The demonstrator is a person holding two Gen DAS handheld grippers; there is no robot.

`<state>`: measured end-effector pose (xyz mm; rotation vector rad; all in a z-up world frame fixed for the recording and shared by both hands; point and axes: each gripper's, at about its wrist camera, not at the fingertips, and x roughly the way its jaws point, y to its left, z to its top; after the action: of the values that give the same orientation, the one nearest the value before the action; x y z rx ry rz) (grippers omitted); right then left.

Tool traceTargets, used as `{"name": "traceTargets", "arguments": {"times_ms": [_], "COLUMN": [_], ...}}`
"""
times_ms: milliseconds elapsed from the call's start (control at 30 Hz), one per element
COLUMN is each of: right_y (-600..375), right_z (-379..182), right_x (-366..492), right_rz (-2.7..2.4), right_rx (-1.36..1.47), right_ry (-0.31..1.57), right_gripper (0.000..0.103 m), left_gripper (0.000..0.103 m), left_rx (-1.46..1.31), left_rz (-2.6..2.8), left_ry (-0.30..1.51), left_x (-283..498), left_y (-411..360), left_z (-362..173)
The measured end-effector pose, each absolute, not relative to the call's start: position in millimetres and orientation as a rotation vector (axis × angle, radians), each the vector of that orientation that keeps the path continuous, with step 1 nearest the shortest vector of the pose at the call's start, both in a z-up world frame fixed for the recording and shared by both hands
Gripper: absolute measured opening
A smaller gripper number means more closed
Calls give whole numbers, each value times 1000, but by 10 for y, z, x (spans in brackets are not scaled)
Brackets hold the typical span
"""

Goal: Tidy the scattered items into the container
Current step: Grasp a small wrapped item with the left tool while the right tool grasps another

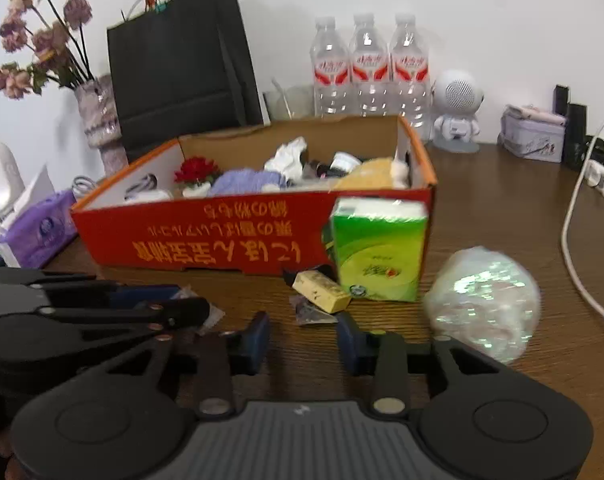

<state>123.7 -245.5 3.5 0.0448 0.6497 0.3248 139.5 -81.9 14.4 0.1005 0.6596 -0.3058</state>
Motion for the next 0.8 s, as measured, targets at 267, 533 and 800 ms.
{"name": "traceTargets", "arguments": {"times_ms": [267,533,800], "right_y": [-2415,-2434,-2461], "right_z": [15,82,238], "right_x": [1308,501,-650], "right_rz": [292,427,485], "right_rx": [50,96,32], "right_ry": [647,670,556], "right_gripper": [21,21,21], "left_gripper": [16,15,15], "left_rx": [56,-47,-38], "left_rz": [-271,-239,-214], "left_ry": [652,595,548], "left_x": [1209,124,-794], "left_y": [-709,-428,-254], "left_z": [188,378,507]}}
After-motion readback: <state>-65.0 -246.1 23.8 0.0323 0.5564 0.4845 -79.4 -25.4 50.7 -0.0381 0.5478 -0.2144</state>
